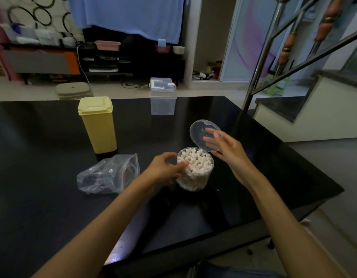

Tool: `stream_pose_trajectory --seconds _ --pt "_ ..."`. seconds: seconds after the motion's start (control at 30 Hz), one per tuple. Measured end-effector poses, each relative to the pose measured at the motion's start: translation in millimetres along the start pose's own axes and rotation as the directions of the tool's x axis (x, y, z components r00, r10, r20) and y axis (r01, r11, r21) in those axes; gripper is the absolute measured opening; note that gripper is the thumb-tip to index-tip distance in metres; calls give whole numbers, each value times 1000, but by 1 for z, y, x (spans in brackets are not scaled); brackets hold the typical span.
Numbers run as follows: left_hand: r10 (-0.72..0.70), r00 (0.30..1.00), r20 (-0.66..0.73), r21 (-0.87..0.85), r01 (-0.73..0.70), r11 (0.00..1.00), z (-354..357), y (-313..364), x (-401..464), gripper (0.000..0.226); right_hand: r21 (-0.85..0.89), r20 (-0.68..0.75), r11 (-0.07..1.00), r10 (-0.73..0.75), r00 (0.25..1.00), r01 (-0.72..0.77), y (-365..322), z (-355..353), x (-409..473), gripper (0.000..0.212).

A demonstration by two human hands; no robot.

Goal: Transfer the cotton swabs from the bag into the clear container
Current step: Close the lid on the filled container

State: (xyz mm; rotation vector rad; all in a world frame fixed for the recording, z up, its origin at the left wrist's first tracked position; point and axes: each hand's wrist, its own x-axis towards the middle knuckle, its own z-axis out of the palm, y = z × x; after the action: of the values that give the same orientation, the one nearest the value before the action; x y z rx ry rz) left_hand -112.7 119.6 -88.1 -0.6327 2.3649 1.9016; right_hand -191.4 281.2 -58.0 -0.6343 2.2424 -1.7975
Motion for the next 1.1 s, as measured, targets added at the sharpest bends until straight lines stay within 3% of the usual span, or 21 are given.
stream_pose_trajectory --seconds 0.13,0.23,0.3,0.37,0.4,0.47,0.57,0.67,0.77,0.83,0.9,0.93,1.0,1.1 --pt "33 995 -95 20 -31 999 10 0 5 61 -52 34 996 -66 997 68 3 0 0 28" --pt "-19 1000 2 -84 20 996 20 1 1 49 -129 145 988 -62 987 81 4 -6 -1 30" --pt "-48 996 73 -129 57 990 13 5 -2 44 -187 239 981 -6 971 52 4 -15 -5 46" --pt "-1 999 -55 -34 -1 999 1 5 4 39 -221 308 975 67 949 3 4 -25 -9 62" --pt "108 984 -144 153 -86 984 -7 3 7 34 -235 335 972 94 938 -13 3 -29 -12 64" --pt "386 915 -117 497 -283 821 -19 3 8 44 -190 327 981 108 939 -47 2 -30 -16 57" --pt "566 802 193 607 -551 574 -20 12 3 71 -60 104 987 153 983 -147 9 -21 -13 43" --pt "555 767 320 717 -580 388 -15 10 2 70 -34 63 944 329 942 -327 17 -10 -9 56" --pt "598 742 303 801 -538 261 -13 -8 2 61 29 94 883 464 881 -468 22 -2 -8 52" --pt "695 680 233 842 -499 206 -10 -17 0 55 16 -31 913 408 912 -408 25 1 -5 54" --pt "775 616 140 896 -412 166 -8 -20 2 49 -195 -152 953 202 967 -230 25 0 -5 55" --pt "800 593 86 918 -359 167 -6 -20 4 45 -338 -145 937 46 988 -93 23 -2 -6 52" --pt "813 583 17 940 -285 185 -4 -14 6 43 -476 5 864 -185 983 165 25 -8 -8 44" --pt "780 624 51 925 -325 199 -7 -3 9 46 -566 195 776 -203 959 279 35 -8 -11 50"
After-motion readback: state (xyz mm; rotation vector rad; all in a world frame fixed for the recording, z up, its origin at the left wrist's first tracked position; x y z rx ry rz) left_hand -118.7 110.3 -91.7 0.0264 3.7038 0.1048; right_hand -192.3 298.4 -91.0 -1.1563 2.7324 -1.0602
